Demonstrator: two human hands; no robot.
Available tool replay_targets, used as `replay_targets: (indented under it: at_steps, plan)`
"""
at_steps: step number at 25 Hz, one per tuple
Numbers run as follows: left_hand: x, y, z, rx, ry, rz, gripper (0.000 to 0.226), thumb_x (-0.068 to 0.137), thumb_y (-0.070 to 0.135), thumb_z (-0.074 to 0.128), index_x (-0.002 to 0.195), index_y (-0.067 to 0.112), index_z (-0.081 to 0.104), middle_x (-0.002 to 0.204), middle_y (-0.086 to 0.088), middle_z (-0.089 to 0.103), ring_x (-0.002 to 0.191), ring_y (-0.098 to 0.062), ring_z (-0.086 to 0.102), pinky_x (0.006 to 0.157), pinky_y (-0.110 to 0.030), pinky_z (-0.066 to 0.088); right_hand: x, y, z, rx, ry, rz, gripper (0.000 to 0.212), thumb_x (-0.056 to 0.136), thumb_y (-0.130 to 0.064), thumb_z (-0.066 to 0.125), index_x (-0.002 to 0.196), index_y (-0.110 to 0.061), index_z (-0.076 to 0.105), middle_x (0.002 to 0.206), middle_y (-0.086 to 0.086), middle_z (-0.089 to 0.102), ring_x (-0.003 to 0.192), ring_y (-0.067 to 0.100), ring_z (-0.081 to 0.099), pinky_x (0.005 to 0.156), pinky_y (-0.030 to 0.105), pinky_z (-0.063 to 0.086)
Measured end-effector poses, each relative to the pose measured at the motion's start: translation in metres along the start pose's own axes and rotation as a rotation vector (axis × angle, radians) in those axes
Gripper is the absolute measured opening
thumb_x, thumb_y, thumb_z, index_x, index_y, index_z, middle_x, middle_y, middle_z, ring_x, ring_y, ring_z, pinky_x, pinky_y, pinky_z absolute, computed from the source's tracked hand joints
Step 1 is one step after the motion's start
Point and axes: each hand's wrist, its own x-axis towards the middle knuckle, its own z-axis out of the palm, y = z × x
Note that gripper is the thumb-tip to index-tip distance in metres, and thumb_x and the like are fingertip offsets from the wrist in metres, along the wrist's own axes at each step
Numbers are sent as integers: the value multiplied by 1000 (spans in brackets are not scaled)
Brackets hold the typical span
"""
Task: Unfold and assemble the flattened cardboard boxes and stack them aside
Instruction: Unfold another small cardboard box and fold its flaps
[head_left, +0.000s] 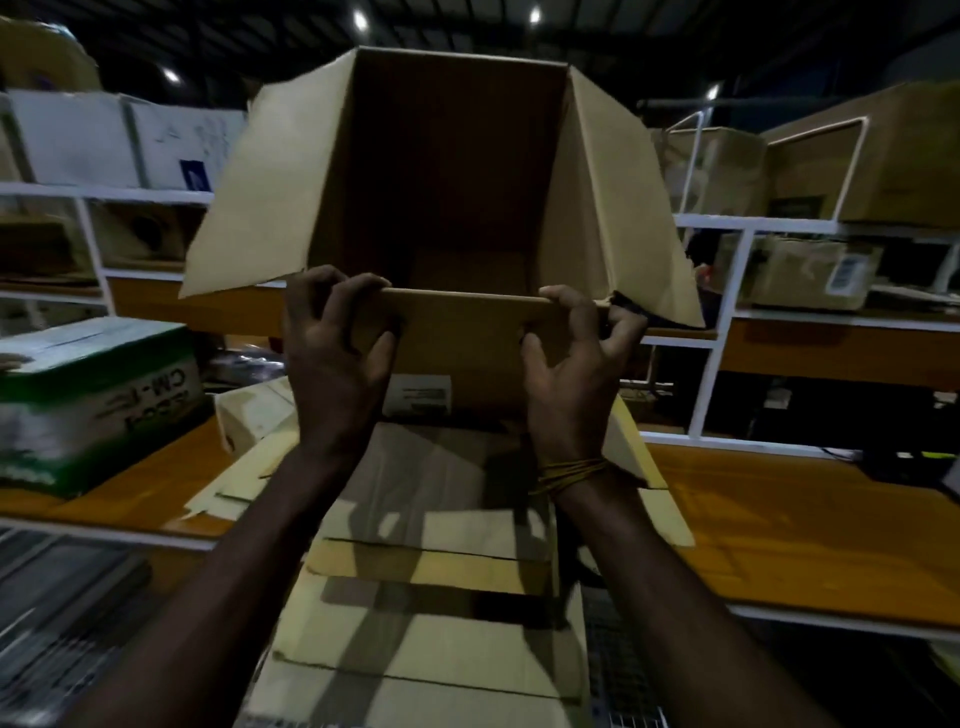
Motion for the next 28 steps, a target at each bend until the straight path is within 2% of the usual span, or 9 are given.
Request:
replay_targets:
  at_steps: [3,8,13,18,21,24,28]
  plan:
    - [-6,-8,-2,21,-54,-38,44,79,11,75,121,14,61,126,-14,45,119,-26,46,92,-33,47,-10,4,6,-33,-38,25,43,83,-17,75,122,-28,61,127,6,34,113,11,42,84,5,36]
    - [5,-9,9,17,-175,-93,46,78,17,79,120,23,60,126,-6,44,115,-23,47,90,-40,52,-1,10,3,-193,-111,104,43,85,-29,74,124,-33,57,131,7,34,109,9,40,71,10,37]
    - [26,-11,27,78,-271,-143,26,90,38,65,115,30,66,118,-7,50,110,-25,53,81,-36,49,18,18,7,-293,-253,133,48,86,-35,73,128,-34,51,133,7,32,119,22,46,76,24,45]
    - [15,-37,48,158,-386,-231,22,94,35,59,110,27,71,111,-11,57,98,-26,59,80,-35,50,6,40,27,-359,-387,232,49,85,-35,72,129,-33,50,133,7,31,123,25,42,88,30,44]
    - [-2,-56,62,177,-443,-291,20,94,36,58,108,30,70,110,-7,60,95,-22,60,83,-40,54,-5,57,35,-367,-445,276,49,84,-35,73,129,-32,52,130,6,32,120,25,43,94,31,43]
    - [-11,-69,77,246,-496,-307,19,94,35,59,108,29,70,112,-5,62,97,-20,59,91,-46,51,-9,74,45,-395,-511,332,49,84,-36,73,129,-31,53,130,7,33,121,28,44,96,36,46]
    - [-25,-87,95,364,-720,-366,21,95,36,57,110,34,70,118,0,66,108,-22,58,99,-44,43,-25,100,56,-519,-662,404,52,86,-39,70,133,-30,51,132,11,33,126,32,38,100,40,44]
